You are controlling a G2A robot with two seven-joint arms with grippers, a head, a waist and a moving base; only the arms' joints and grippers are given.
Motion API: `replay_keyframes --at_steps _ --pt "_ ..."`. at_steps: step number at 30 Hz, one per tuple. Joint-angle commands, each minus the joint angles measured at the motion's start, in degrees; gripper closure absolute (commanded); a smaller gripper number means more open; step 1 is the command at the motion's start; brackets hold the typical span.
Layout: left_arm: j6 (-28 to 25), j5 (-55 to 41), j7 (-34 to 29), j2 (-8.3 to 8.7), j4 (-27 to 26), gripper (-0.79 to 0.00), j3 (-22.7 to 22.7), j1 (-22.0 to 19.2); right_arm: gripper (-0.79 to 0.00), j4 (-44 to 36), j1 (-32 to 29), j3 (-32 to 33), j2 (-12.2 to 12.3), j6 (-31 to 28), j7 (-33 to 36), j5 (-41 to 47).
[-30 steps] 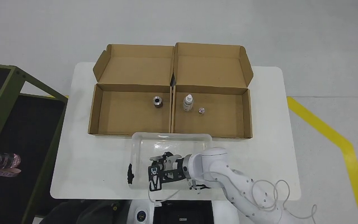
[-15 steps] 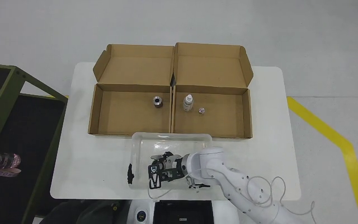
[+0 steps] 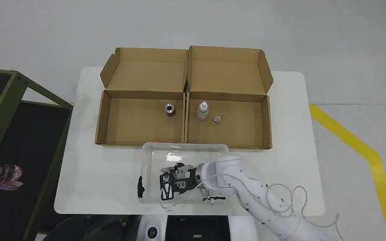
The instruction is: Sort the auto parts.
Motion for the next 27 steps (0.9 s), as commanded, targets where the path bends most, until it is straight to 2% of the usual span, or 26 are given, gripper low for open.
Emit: replay_keyframes --at_steps 1,27 --pt "0.00 0.00 0.00 0.00 0.00 -0.785 0.00 0.00 0.000 0.42 0.25 -0.03 -0.04 0.05 -0.33 0.57" --pt "0.00 0.00 0.00 0.00 0.00 -0.785 0.00 0.00 0.000 -9.01 1.45 5.83 1.59 -1.42 0.33 8.07"
